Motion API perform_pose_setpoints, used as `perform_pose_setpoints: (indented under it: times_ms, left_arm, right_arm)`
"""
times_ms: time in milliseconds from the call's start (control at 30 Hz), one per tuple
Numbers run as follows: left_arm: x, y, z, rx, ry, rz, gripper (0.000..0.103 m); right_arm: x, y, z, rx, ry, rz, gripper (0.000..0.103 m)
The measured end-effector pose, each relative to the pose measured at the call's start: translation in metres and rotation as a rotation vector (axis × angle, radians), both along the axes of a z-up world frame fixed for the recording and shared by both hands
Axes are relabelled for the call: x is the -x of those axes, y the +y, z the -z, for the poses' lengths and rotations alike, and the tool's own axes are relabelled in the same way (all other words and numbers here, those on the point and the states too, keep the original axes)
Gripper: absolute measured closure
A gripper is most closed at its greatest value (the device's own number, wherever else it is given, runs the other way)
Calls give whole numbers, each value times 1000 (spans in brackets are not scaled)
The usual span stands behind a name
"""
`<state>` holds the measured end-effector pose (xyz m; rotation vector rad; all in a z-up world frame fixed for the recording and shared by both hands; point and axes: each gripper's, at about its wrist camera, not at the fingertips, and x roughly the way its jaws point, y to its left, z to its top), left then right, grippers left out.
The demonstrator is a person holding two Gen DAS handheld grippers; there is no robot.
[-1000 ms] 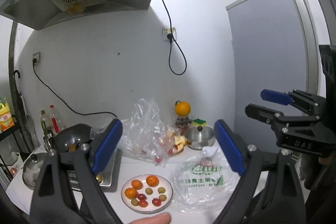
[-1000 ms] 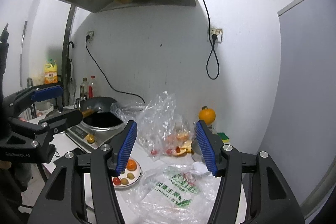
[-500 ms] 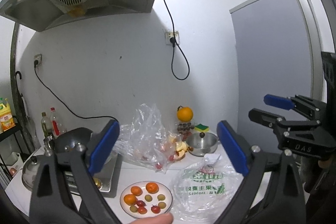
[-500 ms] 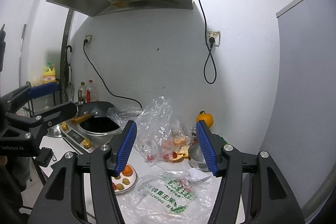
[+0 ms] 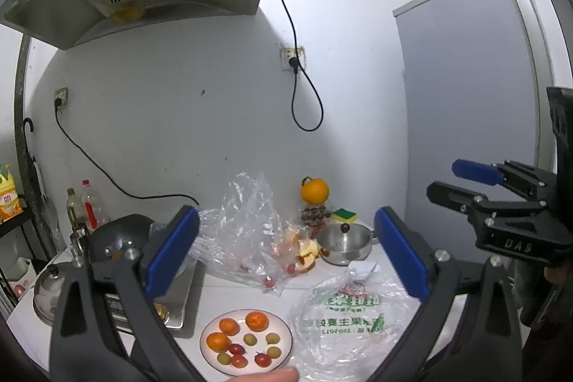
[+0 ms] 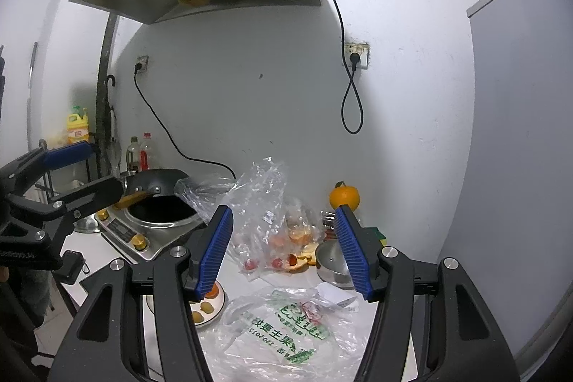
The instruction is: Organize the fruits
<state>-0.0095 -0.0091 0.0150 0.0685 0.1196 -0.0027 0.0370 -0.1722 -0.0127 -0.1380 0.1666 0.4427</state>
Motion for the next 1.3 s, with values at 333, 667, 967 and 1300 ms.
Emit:
perform_pose_setpoints:
  times_ms: [333, 667, 967, 1300]
  left_arm:
    - [-4, 0, 0, 6, 4, 1, 3]
    - [-4, -4, 1, 3, 12, 8, 3]
    - [-4, -5, 2, 2, 14, 12, 3]
    - [-7, -11, 3, -8, 13, 14, 3]
  right_arm:
    - [-4, -1, -1, 4, -7, -3, 41]
    - [-4, -2, -2, -3, -9, -2, 41]
    - [-5, -3, -1, -3, -8, -6, 41]
    - [-5, -4, -2, -9, -5, -4, 40]
